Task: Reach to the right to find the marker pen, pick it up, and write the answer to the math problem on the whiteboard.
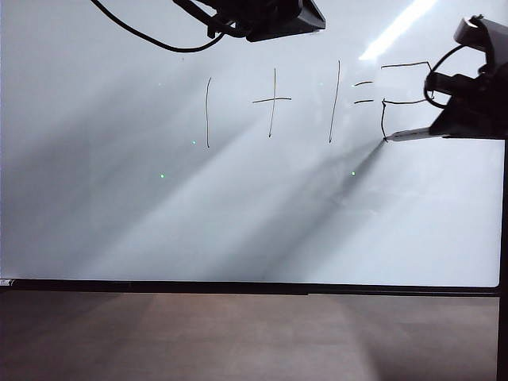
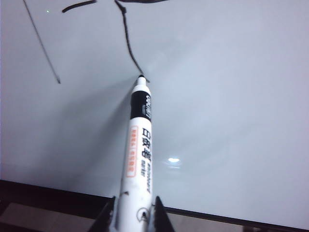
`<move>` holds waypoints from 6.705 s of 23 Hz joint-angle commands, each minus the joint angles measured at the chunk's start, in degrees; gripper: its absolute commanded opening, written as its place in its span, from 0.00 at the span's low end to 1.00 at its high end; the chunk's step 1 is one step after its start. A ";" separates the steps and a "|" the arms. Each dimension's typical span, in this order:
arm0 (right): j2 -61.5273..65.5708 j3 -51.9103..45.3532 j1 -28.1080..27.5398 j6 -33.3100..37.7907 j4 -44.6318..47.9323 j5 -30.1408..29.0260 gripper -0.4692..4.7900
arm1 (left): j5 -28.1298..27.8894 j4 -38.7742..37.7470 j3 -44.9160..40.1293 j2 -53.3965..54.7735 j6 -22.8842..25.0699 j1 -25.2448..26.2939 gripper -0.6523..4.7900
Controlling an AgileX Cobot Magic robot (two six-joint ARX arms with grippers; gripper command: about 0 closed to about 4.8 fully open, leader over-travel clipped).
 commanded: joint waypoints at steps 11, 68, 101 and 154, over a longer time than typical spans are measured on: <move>-2.43 0.35 -9.29 0.66 0.81 0.11 0.08 | 0.26 0.24 0.11 -0.24 -0.15 0.07 0.17; -54.01 -22.49 -9.14 -1.07 -21.97 -1.99 0.09 | 0.26 -0.13 0.11 -0.15 -0.15 0.07 0.17; -53.99 -22.49 -9.07 -1.07 -21.99 -1.95 0.09 | -0.83 -32.59 -11.82 -37.05 4.13 37.16 0.17; -54.03 -22.49 -9.05 -1.07 -23.43 -1.97 0.09 | -2.14 -29.20 -61.48 -89.11 -2.05 45.07 0.17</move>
